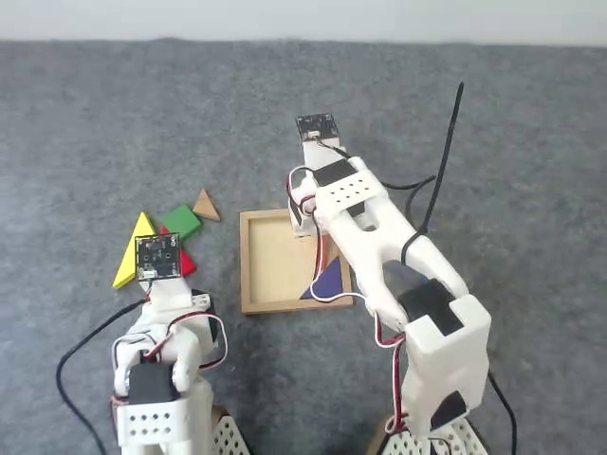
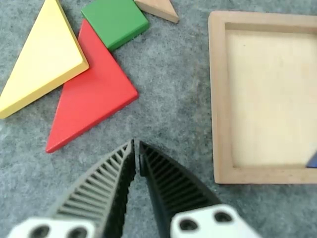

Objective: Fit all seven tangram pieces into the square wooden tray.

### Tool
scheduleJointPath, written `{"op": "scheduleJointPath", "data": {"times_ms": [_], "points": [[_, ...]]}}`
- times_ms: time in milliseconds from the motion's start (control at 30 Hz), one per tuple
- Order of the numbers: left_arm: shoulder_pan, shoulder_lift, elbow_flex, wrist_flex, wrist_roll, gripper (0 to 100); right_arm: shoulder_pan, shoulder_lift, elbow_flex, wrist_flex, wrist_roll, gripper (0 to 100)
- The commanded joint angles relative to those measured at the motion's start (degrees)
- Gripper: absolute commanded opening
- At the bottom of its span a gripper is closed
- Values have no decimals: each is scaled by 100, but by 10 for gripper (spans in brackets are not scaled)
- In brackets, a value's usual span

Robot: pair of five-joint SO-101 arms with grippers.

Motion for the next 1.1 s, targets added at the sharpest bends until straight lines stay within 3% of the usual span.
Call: {"op": "scheduleJointPath", "data": {"times_ms": [0,233,400,700,800,867,1000,1067], "points": [[-9,-123,-84,-9,26,15,145,-119,-492,145,62,267],[-9,-123,-84,-9,26,15,470,-119,-985,857,422,267],[-9,-123,-84,-9,26,15,505,-57,-870,910,1240,267],[0,-123,-84,-9,26,15,655,-163,-826,954,1292,267],[0,-123,-84,-9,26,15,365,-646,-1020,1393,1275,260],[0,-123,-84,-9,26,15,31,-1103,-1178,1684,1275,217],[0,-123,-84,-9,26,15,-312,-1411,-835,1297,1275,28],[0,-123,-84,-9,26,15,-312,-1226,-519,866,1284,14]]}}
